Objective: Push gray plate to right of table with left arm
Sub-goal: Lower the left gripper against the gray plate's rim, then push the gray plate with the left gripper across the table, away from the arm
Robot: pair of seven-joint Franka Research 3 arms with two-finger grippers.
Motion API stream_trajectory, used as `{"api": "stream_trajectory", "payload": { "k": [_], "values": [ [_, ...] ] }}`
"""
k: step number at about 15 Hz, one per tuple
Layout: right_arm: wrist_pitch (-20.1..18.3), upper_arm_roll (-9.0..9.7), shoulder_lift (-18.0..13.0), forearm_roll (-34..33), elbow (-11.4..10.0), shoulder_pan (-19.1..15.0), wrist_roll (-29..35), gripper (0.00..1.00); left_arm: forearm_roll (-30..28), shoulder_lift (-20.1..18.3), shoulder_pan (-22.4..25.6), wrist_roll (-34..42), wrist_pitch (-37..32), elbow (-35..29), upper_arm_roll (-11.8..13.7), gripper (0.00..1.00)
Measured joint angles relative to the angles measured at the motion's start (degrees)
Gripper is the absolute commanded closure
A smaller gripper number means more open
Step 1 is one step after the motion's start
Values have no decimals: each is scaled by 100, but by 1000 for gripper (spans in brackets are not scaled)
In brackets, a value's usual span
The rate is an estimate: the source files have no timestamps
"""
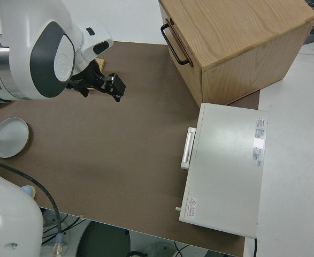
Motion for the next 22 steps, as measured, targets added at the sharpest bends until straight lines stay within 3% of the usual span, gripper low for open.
{"api": "stream_trajectory", "payload": {
  "k": [10,22],
  "values": [
    [0,0,0,0,0,0,0,5,-2,0,-99,-66,2,-2,-10,1000],
    [0,0,0,0,0,0,0,5,-2,40,-1510,-975,272,-8,32,1000]
  ]
}}
